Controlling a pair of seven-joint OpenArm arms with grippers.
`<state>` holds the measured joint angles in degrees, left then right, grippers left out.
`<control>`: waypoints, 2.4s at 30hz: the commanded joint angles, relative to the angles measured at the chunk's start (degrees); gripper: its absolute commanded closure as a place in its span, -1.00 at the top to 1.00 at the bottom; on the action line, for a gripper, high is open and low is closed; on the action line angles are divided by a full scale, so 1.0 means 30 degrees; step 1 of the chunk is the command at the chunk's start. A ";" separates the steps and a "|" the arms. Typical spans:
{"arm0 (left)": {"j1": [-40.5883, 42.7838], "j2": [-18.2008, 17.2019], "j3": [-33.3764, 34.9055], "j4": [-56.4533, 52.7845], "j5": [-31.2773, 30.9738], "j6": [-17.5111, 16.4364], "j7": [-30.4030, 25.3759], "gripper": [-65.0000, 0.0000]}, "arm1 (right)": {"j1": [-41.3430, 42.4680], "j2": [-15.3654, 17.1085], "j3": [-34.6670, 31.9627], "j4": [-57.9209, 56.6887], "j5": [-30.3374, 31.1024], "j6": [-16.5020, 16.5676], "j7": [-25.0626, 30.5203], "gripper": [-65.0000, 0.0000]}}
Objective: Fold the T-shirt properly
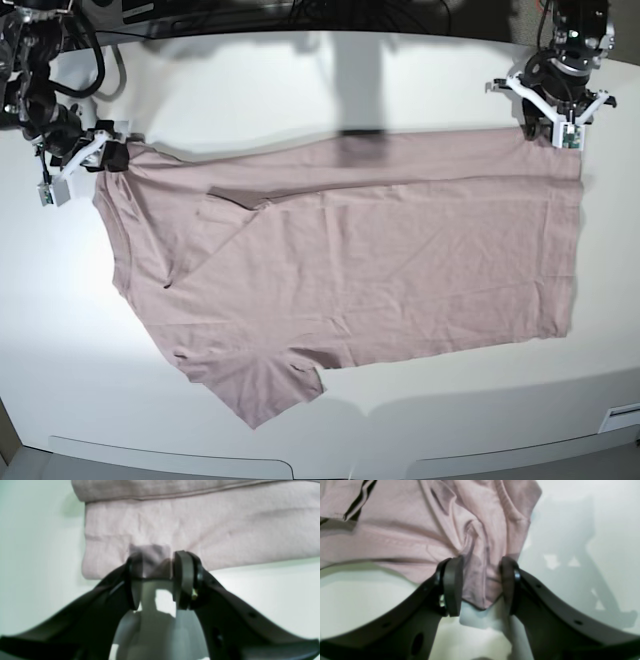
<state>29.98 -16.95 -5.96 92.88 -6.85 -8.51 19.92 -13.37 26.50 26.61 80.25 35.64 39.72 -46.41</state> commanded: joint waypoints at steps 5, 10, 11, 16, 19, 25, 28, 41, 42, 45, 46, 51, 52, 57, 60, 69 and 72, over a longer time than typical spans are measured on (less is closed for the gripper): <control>-0.0495 -0.0022 0.0087 0.0714 0.0277 -0.0138 0.2084 -0.34 | 0.1195 0.0342 0.0131 0.2696 0.0262 0.0092 0.0138 -0.21; -0.0517 -0.0022 0.0087 0.3351 0.0284 -0.0153 0.2987 -0.34 | 0.1610 0.0211 0.0124 0.4444 0.0284 0.0092 -0.0182 -0.21; -0.0561 -0.0022 0.0087 0.3687 0.0284 -0.0146 0.2863 -0.34 | 0.1639 0.0204 0.0124 0.4459 0.0284 0.0092 0.0102 -0.21; -0.1472 -0.0015 0.0087 0.3133 -0.0153 -0.0146 0.2441 -0.34 | 0.2084 -0.0969 0.0124 0.3446 0.0022 0.0092 0.1115 -0.21; -0.2259 -0.0007 0.0087 0.2703 -0.1086 -0.0160 0.2353 -0.34 | 0.2958 -0.2004 0.0095 0.3133 -0.0036 0.0092 0.1202 -0.21; -0.3395 0.0313 0.0087 0.2091 -0.1741 -0.0160 0.2477 -0.34 | 0.4459 -0.2900 -0.1494 0.2936 -0.3351 0.0092 0.1566 -0.21; -0.3483 0.0940 0.0087 0.1741 -0.1741 -0.0160 0.2521 -0.34 | 0.4452 -0.2426 -0.3337 0.2922 -0.5690 0.0092 0.2710 -0.21; -0.3424 0.1566 0.0087 0.1705 -0.0204 -0.0160 0.4335 -0.32 | 0.4211 -0.1384 -0.6054 0.2776 -0.8145 0.0092 0.2200 -0.21; -0.3432 0.1559 0.0087 0.1705 -0.0211 -0.0160 0.4299 -0.32 | 0.4146 -0.1384 -0.6054 0.2616 -0.8021 0.0092 0.2164 -0.21; -0.3432 0.1574 0.0095 0.1654 -0.0219 -0.0160 0.4044 -0.32 | 0.3861 -0.1370 -0.6054 0.1734 -0.8036 0.0092 0.2157 -0.11; -0.3424 0.1566 0.0095 0.1603 -0.0211 -0.0160 0.4080 -0.32 | 0.3796 -0.1370 -0.6054 0.1268 -0.8036 0.0092 0.2186 -0.04; -0.3257 0.1574 0.0087 0.1282 -0.0211 -0.0160 0.4065 -0.32 | 0.3796 -0.1333 -0.6003 -0.0204 -0.6499 0.0092 0.2186 -0.02; -0.3257 0.1574 0.0095 0.1282 -0.0219 -0.0160 0.4065 -0.32 | 0.3796 -0.1326 -0.6003 -0.0197 -0.6098 0.0092 0.2164 -0.02; -0.3060 0.1574 0.0095 0.1282 -0.0211 -0.0160 0.3898 -0.33 | 0.3679 -0.1333 -0.5996 -0.0182 -0.5814 0.0092 0.2193 -0.02; -0.2317 0.1566 0.0087 0.1282 -0.0204 -0.0160 0.3002 -0.33 | 0.3330 -0.1326 -0.5982 -0.0182 -0.5901 0.0092 0.2703 -0.02; -0.1683 0.1559 0.0087 0.1282 -0.0036 -0.0168 0.2637 -0.33 | 0.1290 -0.1377 -0.4444 0.0597 -0.5799 0.0092 0.3024 -0.02; -0.1683 0.1559 0.0087 0.1282 0.0641 -0.0160 0.2987 -0.33 | 0.0204 -0.1370 -0.3381 0.1632 -0.5763 0.0092 0.3024 -0.02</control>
<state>24.60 -11.73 -5.54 96.16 -5.89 -9.19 27.35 -12.78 21.61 16.23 84.58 18.63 39.94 -36.67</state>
